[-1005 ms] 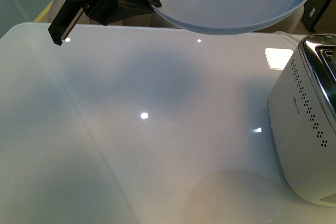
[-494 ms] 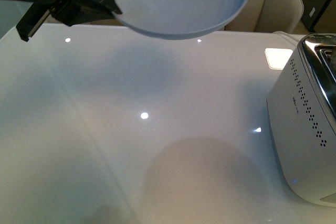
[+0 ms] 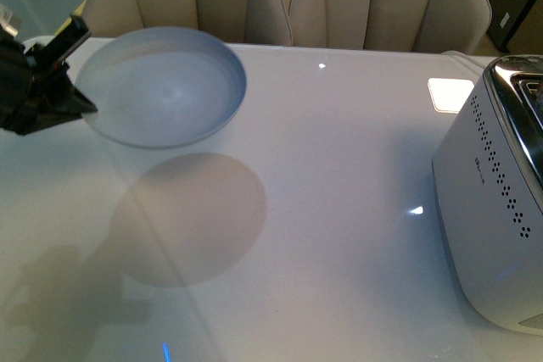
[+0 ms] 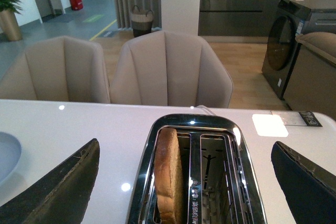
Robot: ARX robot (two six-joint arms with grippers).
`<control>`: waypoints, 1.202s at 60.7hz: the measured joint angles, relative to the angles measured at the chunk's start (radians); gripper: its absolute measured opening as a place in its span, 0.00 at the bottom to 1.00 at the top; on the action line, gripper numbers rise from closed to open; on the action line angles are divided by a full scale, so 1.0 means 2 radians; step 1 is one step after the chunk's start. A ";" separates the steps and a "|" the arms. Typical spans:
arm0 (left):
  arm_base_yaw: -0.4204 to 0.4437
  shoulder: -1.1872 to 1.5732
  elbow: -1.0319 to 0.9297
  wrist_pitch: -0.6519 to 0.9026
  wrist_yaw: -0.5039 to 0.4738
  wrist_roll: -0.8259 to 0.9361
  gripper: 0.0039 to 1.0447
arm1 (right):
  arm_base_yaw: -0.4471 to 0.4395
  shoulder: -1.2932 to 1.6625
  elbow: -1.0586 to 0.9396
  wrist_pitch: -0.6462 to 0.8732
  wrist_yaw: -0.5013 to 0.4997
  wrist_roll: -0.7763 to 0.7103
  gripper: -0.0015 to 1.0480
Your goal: Left arm holds plate, right arm toasts bread
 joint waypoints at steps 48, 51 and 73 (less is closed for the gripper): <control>0.056 0.079 -0.009 0.050 0.035 0.072 0.18 | 0.000 0.000 0.000 0.000 0.000 0.000 0.92; 0.056 0.079 -0.009 0.050 0.035 0.072 0.25 | 0.000 0.000 0.000 0.000 0.000 0.000 0.92; 0.053 0.032 0.017 -0.010 -0.010 0.108 0.89 | 0.000 0.000 0.000 0.000 0.000 0.000 0.92</control>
